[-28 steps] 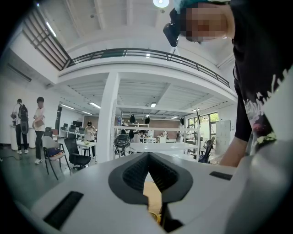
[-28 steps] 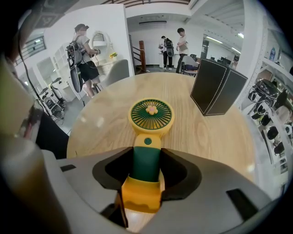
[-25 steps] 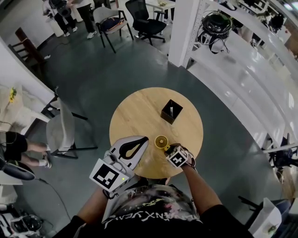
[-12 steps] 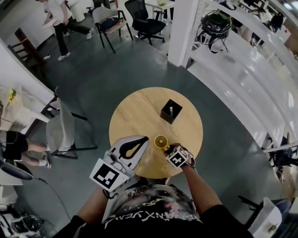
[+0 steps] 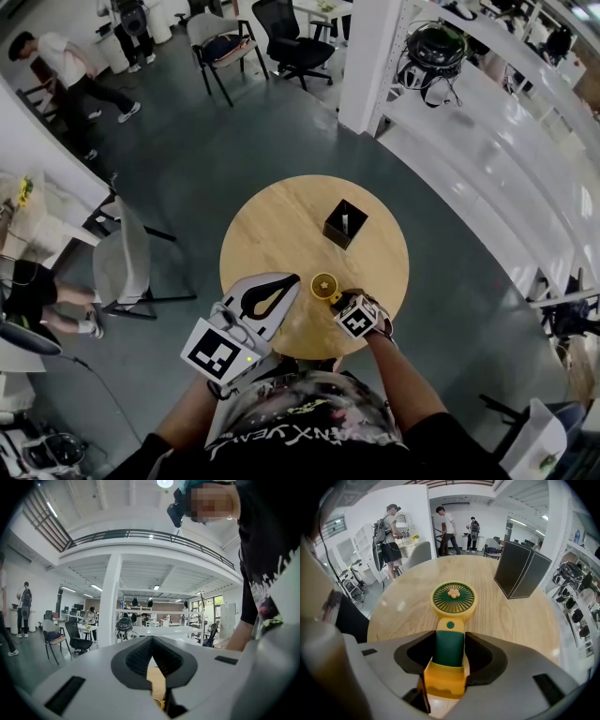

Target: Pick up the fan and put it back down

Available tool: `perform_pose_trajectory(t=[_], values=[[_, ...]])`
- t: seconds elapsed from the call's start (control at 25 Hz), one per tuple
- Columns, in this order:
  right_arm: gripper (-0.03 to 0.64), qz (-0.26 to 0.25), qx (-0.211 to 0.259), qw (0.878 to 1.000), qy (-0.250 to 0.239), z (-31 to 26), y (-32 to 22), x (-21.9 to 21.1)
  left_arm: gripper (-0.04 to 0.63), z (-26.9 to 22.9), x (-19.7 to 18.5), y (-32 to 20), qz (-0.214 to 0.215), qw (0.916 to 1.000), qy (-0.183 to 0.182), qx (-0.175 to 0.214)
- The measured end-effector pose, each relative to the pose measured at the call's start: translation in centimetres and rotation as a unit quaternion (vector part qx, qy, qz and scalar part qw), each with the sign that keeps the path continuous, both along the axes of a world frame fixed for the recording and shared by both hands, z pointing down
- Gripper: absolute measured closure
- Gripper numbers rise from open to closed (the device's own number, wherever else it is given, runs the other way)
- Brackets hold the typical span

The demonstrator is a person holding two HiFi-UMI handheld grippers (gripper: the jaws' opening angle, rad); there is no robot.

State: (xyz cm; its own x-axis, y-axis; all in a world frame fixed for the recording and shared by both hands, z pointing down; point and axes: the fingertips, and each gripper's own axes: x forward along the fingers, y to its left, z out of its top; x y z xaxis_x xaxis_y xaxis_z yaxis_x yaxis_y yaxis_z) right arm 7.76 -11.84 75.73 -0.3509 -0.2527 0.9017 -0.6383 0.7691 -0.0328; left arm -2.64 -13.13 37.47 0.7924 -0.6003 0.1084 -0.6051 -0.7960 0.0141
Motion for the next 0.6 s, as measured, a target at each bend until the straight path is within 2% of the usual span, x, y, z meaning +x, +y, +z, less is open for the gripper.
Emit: perform_pose_trajectory(t=[0.6], values=[[0.405,0.001,-0.003,1.000,-0.001,0.24,0.13,0.04,0.578,-0.31,0.31,-0.09,0.005,1.0000,0.007,0.003]])
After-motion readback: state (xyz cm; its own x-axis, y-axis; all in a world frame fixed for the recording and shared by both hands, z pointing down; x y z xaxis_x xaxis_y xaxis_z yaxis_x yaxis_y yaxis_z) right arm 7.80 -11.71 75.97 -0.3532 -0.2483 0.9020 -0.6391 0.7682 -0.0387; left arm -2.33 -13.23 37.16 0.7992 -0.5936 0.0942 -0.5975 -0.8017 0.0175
